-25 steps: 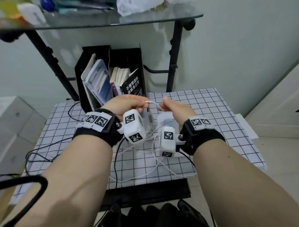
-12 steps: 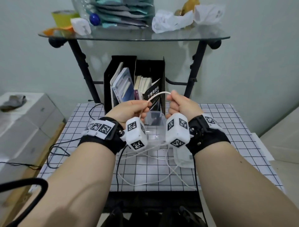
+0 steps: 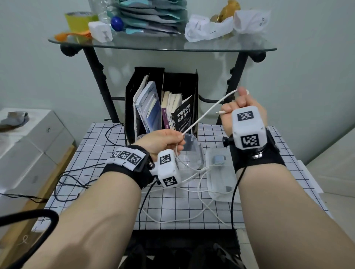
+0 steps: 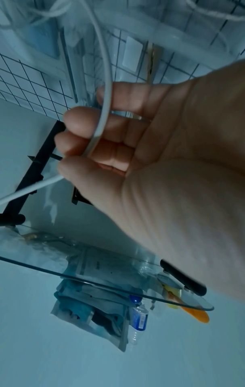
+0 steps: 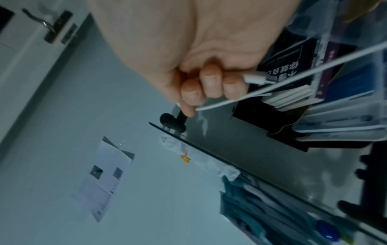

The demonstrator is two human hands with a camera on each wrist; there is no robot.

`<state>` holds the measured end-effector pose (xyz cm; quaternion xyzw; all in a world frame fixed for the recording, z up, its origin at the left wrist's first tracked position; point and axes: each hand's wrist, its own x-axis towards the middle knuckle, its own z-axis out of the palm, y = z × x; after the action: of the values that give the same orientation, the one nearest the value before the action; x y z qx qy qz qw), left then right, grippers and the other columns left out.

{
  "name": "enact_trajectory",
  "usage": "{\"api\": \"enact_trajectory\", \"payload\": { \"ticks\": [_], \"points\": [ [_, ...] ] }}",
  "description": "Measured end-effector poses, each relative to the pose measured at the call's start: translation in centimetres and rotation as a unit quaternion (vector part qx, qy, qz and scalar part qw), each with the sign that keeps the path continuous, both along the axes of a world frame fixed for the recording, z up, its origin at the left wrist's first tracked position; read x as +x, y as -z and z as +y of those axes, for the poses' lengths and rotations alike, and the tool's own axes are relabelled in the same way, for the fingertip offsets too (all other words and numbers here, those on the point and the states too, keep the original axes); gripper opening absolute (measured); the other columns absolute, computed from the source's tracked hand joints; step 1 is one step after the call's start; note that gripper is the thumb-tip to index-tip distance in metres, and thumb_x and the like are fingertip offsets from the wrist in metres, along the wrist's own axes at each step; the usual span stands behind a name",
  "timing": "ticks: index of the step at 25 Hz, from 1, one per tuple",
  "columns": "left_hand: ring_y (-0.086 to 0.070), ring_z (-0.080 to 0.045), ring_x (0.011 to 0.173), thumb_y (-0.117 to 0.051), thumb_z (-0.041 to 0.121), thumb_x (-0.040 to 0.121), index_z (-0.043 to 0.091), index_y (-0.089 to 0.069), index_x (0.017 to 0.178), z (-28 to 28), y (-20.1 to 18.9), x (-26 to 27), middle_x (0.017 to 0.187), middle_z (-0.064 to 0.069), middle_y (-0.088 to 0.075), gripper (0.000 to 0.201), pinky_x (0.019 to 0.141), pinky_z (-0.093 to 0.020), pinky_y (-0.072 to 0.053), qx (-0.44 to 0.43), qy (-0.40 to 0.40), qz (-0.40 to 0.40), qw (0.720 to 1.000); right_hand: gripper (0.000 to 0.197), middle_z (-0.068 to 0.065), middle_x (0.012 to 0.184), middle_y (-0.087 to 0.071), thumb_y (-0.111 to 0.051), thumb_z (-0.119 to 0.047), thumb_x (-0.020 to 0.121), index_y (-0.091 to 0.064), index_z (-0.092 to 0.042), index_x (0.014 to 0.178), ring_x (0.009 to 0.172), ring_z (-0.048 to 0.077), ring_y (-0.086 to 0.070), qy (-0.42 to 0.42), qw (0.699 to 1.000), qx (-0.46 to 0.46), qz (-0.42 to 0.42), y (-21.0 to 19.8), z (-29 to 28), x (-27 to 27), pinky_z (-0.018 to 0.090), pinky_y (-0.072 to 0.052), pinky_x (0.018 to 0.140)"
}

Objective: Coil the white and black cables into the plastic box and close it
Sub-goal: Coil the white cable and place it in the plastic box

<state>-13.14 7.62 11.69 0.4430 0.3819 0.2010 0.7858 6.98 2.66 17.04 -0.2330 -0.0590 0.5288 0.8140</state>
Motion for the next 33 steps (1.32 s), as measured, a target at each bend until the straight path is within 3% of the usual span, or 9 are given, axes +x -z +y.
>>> {"api": "enact_trajectory", "payload": {
  "ticks": [3,6,9,12,17,24,26,29,33],
  "points": [
    [-0.058,-0.011,0.054,-0.053,0.005,0.093,0.005,-0.058,0.092,0.0,0.3,0.0,0.068,-0.006,-0.061,0.005,0.043,-0.018,-0.049,-0.001,0.016,0.011,1.0,0.033,-0.008,0.041,-0.043,-0.042,-0.014,0.101,-0.052,-0.014,0.07,0.031,0.008,-0.038,0.098,0.995,-0.008,-0.029,-0.7,0.0,1.4,0.017,-0.039,0.039],
    [-0.052,-0.013,0.056,-0.056,0.005,0.091,0.005,-0.059,0.094,0.0,0.4,-0.1,0.069,-0.006,-0.059,0.005,0.045,-0.02,-0.048,-0.008,0.012,0.004,1.0,0.026,-0.008,0.045,-0.051,-0.051,-0.02,0.099,-0.055,-0.014,0.073,0.035,0.006,-0.047,0.12,0.99,-0.043,-0.067,-1.3,-0.5,2.2,0.017,-0.044,0.042],
    [-0.05,-0.01,0.051,-0.059,0.005,0.089,0.005,-0.064,0.094,0.0,-0.2,-0.1,0.065,-0.003,-0.061,0.007,0.048,-0.018,-0.047,0.019,0.022,0.024,0.999,0.009,-0.003,0.062,-0.063,-0.053,-0.022,0.097,-0.06,-0.017,0.1,0.051,0.008,-0.058,0.065,0.99,-0.061,-0.111,-0.6,-0.5,1.6,0.026,-0.056,0.065],
    [-0.049,-0.004,0.044,-0.058,0.006,0.09,0.004,-0.066,0.093,-0.3,-1.5,0.2,0.06,0.0,-0.06,0.009,0.042,-0.013,-0.043,0.049,0.072,0.059,0.994,0.017,0.002,0.073,-0.071,-0.049,-0.014,0.098,-0.061,-0.018,0.11,0.065,0.012,-0.066,0.038,0.989,-0.069,-0.128,0.2,0.0,0.0,0.033,-0.052,0.091],
    [-0.05,-0.001,0.038,-0.051,0.003,0.093,0.0,-0.064,0.083,-0.6,-2.6,0.4,0.05,0.001,-0.059,0.017,0.038,-0.009,-0.04,0.057,0.125,0.1,0.985,0.021,0.008,0.083,-0.074,-0.045,-0.012,0.1,-0.055,-0.015,0.118,0.071,0.018,-0.071,-0.022,0.997,-0.04,-0.059,0.6,-0.3,-1.1,0.031,-0.059,0.071],
    [-0.047,-0.001,0.036,-0.045,0.0,0.095,-0.001,-0.057,0.085,-1.4,-4.2,-0.1,0.047,0.004,-0.059,0.016,0.038,-0.011,-0.038,0.076,0.095,0.032,0.992,0.029,0.005,0.088,-0.07,-0.045,-0.009,0.099,-0.055,-0.017,0.125,0.074,0.016,-0.071,-0.029,0.969,-0.139,-0.202,1.9,-0.5,-1.9,0.034,-0.057,0.082],
    [-0.047,-0.001,0.037,-0.044,0.0,0.095,0.0,-0.057,0.084,-1.5,-4.4,0.1,0.047,0.005,-0.058,0.017,0.04,-0.01,-0.038,0.093,0.096,0.029,0.991,0.028,0.008,0.084,-0.07,-0.047,-0.009,0.098,-0.058,-0.016,0.123,0.067,0.016,-0.07,-0.084,0.942,-0.18,-0.271,2.3,-0.7,-2.7,0.032,-0.06,0.068],
    [-0.043,-0.003,0.04,-0.049,0.008,0.095,0.006,-0.06,0.078,-1.1,-4.2,0.4,0.05,0.005,-0.053,0.021,0.042,-0.012,-0.035,0.105,0.06,0.026,0.992,0.028,0.011,0.065,-0.066,-0.044,-0.001,0.097,-0.057,-0.006,0.122,0.046,0.015,-0.063,-0.181,0.915,-0.193,-0.304,2.5,-0.9,-4.1,0.021,-0.051,0.045],
    [-0.034,-0.009,0.05,-0.052,0.017,0.095,0.01,-0.062,0.074,-0.1,-3.4,0.6,0.052,0.005,-0.047,0.025,0.052,-0.022,-0.028,0.102,-0.047,0.004,0.994,0.014,0.008,0.049,-0.048,-0.059,-0.007,0.089,-0.068,0.002,0.095,0.035,0.011,-0.038,-0.256,0.881,-0.213,-0.337,1.8,-1.0,-4.9,0.017,-0.031,0.036]
  ]
}}
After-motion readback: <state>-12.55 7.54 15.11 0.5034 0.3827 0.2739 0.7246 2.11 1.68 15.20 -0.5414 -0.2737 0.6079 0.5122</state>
